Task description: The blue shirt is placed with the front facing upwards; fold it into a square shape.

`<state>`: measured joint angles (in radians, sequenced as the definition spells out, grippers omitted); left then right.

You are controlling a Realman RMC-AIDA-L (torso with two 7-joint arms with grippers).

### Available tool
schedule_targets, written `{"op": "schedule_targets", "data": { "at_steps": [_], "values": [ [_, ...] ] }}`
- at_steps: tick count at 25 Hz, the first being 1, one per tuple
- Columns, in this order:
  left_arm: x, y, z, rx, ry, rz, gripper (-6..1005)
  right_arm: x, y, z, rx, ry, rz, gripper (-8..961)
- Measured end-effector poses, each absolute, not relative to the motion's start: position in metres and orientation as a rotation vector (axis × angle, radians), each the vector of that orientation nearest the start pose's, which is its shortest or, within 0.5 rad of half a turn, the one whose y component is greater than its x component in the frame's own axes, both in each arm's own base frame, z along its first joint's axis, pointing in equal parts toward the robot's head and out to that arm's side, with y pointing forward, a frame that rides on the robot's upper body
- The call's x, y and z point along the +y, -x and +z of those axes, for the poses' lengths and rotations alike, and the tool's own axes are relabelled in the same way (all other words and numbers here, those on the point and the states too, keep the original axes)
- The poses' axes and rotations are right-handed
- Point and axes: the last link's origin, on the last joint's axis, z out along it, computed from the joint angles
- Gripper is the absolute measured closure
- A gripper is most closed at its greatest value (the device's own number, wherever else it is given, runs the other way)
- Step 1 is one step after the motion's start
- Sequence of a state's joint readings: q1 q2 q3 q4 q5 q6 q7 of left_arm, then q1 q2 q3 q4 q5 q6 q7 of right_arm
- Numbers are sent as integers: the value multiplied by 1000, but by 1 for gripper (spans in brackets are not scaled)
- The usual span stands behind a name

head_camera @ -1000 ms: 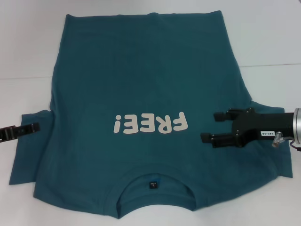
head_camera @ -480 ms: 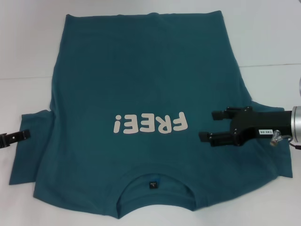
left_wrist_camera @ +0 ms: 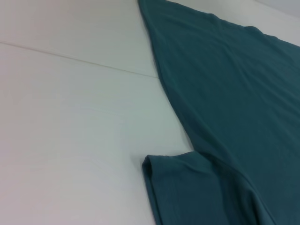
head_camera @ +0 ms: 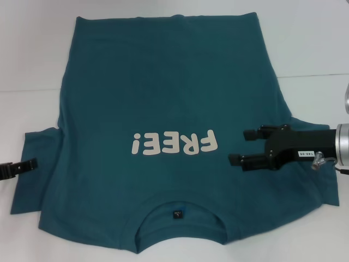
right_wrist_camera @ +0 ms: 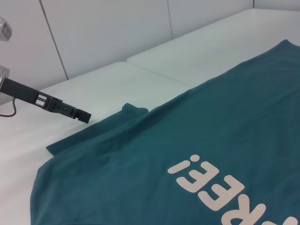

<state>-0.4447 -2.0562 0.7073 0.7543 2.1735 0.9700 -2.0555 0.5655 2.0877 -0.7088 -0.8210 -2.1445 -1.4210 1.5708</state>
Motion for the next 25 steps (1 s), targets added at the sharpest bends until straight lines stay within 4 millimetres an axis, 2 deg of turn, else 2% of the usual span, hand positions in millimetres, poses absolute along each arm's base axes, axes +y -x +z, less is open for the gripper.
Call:
{"op": "schedule_targets", "data": {
  "at_steps": [18,25],
  "values": [
    [363,351,32,-1377,1994,-342,153,363,-259,17,679,2647,427,33],
    [367,349,40,-1344,1984,-347,153,363,-260,17,684,2646,427,33]
  ]
}}
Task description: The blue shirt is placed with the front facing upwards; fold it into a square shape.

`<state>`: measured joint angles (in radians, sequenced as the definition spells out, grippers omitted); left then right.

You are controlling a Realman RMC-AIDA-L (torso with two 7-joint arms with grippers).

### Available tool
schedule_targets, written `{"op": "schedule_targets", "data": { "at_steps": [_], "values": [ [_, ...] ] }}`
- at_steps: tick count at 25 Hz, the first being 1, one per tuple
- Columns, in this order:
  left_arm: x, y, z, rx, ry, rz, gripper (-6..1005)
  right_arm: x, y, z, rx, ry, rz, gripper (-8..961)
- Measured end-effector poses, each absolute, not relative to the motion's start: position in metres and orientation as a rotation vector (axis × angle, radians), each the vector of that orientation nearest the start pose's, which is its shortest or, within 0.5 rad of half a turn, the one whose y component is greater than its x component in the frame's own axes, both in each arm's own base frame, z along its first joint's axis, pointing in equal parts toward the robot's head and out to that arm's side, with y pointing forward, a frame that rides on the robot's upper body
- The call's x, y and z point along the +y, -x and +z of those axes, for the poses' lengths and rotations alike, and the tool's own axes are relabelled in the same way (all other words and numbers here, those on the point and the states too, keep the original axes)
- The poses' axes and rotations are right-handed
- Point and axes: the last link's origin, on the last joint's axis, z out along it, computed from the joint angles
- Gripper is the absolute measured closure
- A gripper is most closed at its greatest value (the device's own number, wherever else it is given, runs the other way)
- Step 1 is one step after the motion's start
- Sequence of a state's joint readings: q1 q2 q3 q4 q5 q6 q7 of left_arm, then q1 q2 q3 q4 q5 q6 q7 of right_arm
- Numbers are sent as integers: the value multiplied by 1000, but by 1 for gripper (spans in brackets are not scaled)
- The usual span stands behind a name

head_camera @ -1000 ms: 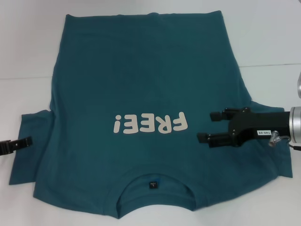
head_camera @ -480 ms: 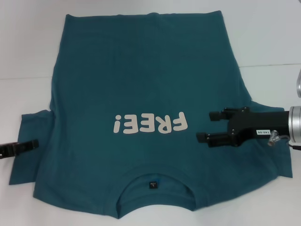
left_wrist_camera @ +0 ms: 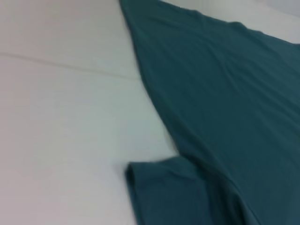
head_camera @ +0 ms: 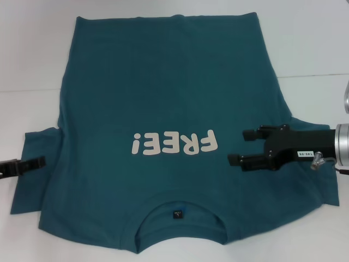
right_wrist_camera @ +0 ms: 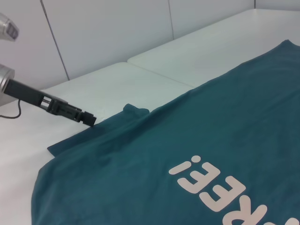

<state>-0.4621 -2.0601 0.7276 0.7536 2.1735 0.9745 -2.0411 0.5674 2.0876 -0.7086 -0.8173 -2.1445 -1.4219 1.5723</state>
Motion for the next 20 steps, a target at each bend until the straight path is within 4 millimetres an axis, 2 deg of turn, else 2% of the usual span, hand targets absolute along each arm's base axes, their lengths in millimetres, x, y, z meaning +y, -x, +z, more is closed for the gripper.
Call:
{"op": "schedule_targets", "data": {
  "at_steps": [6,10,20],
  "values": [
    [368,356,43,-1325,1943,-321,153,362,-261,17,687,2646,427,34],
    [367,357,38,-1336,1945,-315,153,362,-261,17,688,2645,426,34],
    [370,348,26,-1358,1997,-329,152,362,-260,17,689,2646,427,34]
  ]
}}
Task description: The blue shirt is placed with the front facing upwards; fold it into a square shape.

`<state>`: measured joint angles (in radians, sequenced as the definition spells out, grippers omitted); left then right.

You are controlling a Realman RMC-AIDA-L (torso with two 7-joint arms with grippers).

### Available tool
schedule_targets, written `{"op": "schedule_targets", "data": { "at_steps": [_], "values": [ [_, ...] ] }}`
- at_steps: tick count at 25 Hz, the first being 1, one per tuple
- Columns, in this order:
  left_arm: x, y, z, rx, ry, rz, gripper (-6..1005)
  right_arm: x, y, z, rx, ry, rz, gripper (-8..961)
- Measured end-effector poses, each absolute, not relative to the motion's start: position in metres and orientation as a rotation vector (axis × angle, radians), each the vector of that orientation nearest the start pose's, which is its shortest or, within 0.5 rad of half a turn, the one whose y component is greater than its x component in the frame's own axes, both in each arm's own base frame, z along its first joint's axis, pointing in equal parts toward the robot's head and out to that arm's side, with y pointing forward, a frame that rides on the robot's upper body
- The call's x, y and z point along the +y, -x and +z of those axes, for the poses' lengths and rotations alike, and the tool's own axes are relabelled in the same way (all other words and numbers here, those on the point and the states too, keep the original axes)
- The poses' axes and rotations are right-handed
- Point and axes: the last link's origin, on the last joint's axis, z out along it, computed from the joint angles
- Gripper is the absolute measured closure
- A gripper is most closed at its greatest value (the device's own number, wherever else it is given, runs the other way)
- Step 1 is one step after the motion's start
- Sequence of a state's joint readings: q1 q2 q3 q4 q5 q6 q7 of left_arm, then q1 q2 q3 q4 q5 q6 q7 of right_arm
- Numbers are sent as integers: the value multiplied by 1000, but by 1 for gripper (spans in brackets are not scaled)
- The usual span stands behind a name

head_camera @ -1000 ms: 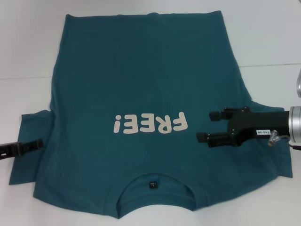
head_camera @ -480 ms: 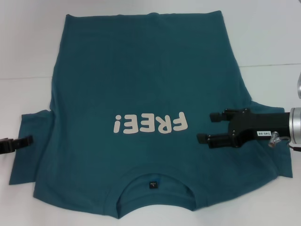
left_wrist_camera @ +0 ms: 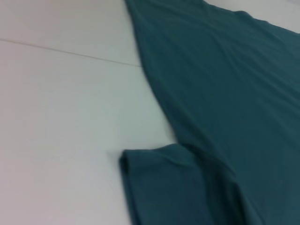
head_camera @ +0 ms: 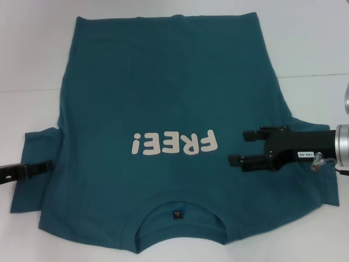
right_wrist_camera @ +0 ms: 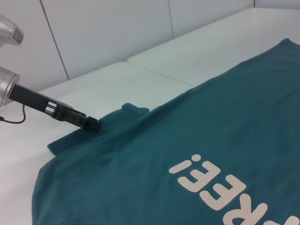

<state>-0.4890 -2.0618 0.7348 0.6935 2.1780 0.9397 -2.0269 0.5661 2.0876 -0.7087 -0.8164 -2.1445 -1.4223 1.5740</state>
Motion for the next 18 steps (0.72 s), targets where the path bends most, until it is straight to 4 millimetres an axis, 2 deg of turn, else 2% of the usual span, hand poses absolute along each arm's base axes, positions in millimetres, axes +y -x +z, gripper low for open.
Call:
{"op": "schedule_targets", "data": {
  "at_steps": [9,18],
  "values": [
    [373,339,26,-1351,2030,-360,153,362,-260,17,690,2649,432,35],
    [375,344,35,-1315,1986,-348,152,361,-261,17,694,2645,434,35]
  ]
}}
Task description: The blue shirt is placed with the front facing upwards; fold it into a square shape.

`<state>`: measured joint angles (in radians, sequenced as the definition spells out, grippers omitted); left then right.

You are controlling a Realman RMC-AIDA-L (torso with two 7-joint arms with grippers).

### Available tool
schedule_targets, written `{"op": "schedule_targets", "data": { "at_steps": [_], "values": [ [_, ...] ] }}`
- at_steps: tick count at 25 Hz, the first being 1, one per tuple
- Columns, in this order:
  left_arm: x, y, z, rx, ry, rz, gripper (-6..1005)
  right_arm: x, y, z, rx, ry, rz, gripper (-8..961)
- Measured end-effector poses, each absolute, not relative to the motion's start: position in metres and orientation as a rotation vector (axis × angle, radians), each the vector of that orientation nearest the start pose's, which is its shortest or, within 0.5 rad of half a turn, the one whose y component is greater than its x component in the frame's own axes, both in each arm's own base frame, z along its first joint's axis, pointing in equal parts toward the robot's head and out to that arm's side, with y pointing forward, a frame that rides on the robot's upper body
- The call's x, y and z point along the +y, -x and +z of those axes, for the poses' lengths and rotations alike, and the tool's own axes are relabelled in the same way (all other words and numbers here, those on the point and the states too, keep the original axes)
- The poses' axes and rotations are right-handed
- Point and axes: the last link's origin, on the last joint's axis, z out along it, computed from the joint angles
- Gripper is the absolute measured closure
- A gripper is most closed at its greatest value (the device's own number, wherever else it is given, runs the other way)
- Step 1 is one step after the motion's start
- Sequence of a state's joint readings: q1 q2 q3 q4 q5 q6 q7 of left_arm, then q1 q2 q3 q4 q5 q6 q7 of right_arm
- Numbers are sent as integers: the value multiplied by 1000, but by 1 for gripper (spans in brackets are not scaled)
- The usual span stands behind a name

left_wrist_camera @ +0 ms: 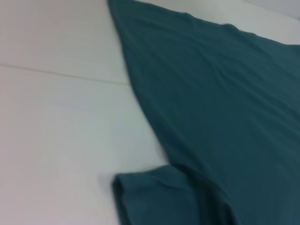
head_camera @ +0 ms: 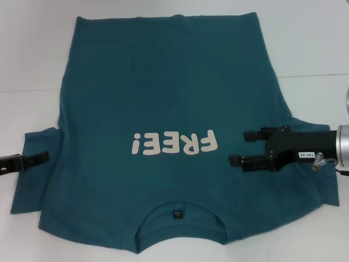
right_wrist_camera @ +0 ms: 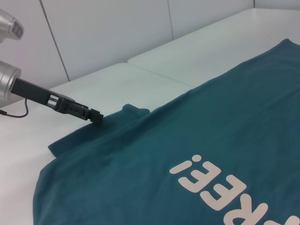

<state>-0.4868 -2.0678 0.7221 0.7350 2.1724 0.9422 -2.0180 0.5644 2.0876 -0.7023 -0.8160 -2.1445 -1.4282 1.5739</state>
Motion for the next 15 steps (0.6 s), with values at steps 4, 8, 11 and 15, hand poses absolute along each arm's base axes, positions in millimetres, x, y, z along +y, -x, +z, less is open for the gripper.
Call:
{"op": "schedule_targets", "data": {
  "at_steps": [4,8,11,15],
  "values": [
    [372,351,39,-1320,1954,-335,152,361,-262,17,696,2645,433,35],
    [369,356,39,-1325,1930,-324,152,361,-261,17,699,2647,434,36],
    [369,359,38,-1323,1920,-311,152,361,-261,16,706,2649,434,36],
    [370,359,33,-1325,1928,-288,153,362,-260,17,708,2648,435,36]
  ]
}}
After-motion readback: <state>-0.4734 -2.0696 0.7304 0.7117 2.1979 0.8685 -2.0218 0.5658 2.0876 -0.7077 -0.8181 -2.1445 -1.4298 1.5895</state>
